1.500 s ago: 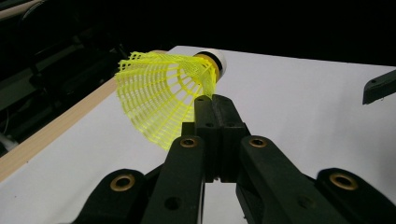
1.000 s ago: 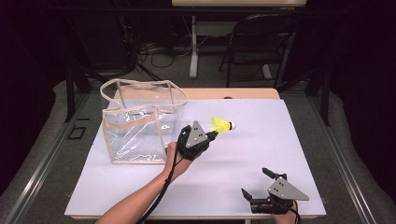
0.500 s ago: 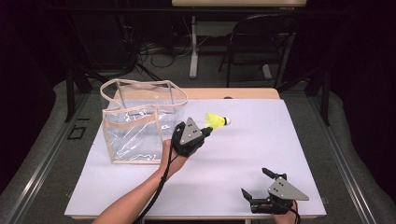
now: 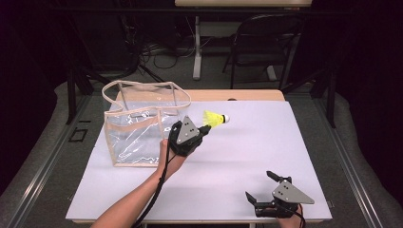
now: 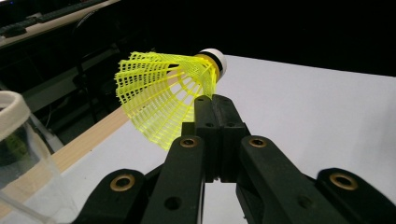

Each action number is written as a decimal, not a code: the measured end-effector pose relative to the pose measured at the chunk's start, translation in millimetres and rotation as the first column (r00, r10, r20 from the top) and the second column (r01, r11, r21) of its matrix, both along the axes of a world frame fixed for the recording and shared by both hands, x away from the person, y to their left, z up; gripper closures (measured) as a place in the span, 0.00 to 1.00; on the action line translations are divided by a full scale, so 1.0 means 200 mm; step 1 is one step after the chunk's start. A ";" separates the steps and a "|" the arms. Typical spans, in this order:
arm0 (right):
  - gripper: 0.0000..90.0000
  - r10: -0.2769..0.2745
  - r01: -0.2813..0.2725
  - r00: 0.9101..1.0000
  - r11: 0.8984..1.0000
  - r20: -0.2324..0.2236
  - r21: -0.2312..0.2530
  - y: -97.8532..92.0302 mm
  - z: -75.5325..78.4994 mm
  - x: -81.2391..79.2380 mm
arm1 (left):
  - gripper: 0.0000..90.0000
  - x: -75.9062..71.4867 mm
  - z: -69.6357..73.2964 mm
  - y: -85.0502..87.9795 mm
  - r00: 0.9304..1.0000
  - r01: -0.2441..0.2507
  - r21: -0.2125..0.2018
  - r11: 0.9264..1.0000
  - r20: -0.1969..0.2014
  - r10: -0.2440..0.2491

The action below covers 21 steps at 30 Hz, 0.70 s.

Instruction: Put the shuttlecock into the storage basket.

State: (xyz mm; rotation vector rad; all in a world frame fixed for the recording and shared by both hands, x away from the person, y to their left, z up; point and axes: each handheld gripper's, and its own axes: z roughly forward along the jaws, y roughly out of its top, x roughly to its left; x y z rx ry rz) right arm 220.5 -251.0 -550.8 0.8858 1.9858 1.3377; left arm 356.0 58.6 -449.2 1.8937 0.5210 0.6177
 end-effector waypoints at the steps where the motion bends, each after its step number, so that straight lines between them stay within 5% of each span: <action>1: 0.01 0.000 0.000 1.000 1.000 0.000 0.000 0.00 0.00 0.00 | 1.00 0.00 0.00 0.00 1.000 -0.001 0.000 1.000 0.001 0.001; 21: 0.01 0.001 -0.001 1.000 1.000 -0.001 -0.001 0.00 0.00 0.00 | 1.00 0.02 0.06 0.07 0.999 -0.035 -0.033 0.999 0.021 0.036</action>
